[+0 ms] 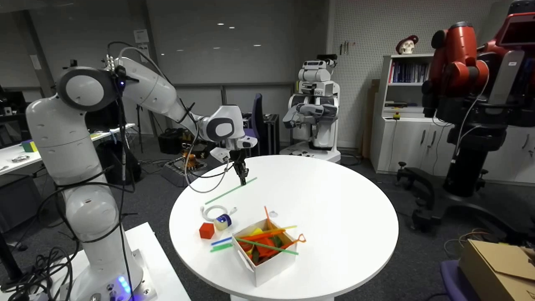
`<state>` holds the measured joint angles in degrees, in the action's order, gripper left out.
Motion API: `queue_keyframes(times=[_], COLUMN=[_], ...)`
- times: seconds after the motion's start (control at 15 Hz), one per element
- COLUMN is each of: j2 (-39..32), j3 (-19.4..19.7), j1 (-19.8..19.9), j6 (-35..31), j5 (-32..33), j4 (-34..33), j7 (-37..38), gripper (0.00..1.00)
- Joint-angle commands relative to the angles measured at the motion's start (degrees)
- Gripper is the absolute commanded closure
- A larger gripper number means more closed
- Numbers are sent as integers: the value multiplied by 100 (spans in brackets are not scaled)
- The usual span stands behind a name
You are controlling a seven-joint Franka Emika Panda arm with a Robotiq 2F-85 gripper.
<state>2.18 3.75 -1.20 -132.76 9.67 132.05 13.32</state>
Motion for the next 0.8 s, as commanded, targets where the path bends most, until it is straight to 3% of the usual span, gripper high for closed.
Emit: queue_keyframes(times=[0.0, 0.47, 0.73], j2=[691, 411, -8], j3=[119, 534, 718], j1=[376, 1124, 1549], j6=[-569, -2780, -4083], j5=[-358, -490, 30], j4=[491, 690, 710], j7=[75, 223, 1086], gripper=[100, 100, 100])
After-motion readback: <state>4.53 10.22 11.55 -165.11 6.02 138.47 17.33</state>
